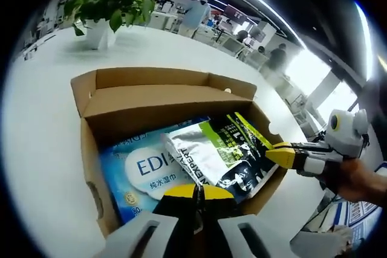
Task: Operate the shoe box by opening the lid, removing the specified soft item, and placing it in the target area until the item is outside and the box remains undamaged.
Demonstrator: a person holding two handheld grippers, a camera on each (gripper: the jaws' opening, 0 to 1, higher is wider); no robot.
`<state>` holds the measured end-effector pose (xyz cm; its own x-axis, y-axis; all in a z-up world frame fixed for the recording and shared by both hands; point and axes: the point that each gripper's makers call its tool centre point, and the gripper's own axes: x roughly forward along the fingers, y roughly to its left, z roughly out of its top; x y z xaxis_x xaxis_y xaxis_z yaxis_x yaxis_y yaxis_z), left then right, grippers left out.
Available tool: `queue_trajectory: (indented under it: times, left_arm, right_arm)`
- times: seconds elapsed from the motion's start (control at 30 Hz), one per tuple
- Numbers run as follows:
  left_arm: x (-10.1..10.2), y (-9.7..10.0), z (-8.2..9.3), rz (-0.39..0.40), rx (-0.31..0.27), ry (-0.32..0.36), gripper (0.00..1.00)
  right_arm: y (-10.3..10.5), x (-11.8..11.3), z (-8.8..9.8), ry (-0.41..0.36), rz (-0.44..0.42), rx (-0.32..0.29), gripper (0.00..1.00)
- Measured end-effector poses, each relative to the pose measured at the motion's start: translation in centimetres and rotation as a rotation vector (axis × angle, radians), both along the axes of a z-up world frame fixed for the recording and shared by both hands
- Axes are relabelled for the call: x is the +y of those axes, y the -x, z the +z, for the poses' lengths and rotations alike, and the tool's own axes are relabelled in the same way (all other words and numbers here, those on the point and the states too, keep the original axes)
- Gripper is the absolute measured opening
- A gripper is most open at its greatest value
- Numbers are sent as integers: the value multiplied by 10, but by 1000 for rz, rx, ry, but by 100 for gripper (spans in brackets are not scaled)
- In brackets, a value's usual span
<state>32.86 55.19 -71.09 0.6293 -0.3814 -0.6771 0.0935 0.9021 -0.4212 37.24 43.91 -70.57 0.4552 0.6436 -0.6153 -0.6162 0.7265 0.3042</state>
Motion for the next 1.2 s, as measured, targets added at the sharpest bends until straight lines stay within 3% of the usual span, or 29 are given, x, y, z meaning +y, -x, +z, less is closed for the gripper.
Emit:
queue_trajectory:
  times: [0.57, 1.2]
  left_arm:
    - [-30, -13, 35, -55, -68, -21, 1]
    - [-92, -25, 48, -172, -98, -29, 1]
  right_arm:
    - [-5, -34, 32, -52, -59, -61, 1]
    - [-4, -98, 45, -57, -165, -95, 0]
